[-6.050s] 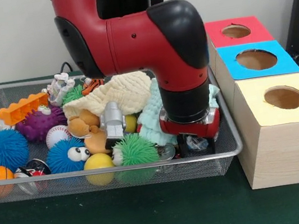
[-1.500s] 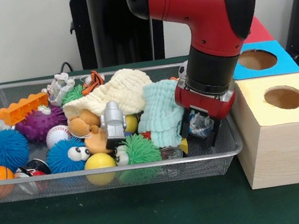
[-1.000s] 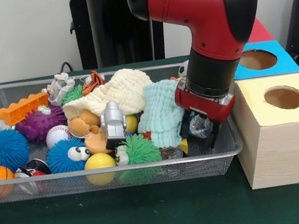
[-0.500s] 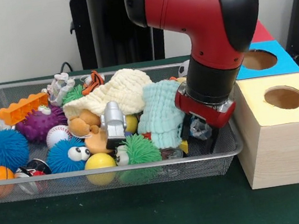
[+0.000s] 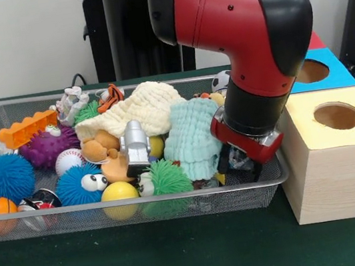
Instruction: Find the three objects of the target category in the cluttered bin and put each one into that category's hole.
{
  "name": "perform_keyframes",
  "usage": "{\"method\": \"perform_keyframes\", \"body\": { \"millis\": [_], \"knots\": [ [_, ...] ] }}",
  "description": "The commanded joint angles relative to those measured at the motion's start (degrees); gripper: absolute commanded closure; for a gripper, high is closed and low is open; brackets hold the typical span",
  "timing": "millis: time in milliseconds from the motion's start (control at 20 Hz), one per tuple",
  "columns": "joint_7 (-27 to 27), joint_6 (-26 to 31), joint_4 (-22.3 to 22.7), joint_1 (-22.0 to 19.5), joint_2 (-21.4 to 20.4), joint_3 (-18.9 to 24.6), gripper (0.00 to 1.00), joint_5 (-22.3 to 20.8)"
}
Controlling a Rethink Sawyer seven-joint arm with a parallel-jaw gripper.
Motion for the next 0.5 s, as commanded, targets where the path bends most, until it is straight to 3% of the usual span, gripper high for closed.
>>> {"method": "perform_keyframes", "body": {
  "millis": [50, 500],
  "knots": [
    [20.3, 16.0, -8.1, 4.2, 8.9, 12.6, 0.00, 4.9],
    [23.4, 21.3, -17.4, 5.9, 13.3, 10.2, 0.00, 5.8]
  ]
}}
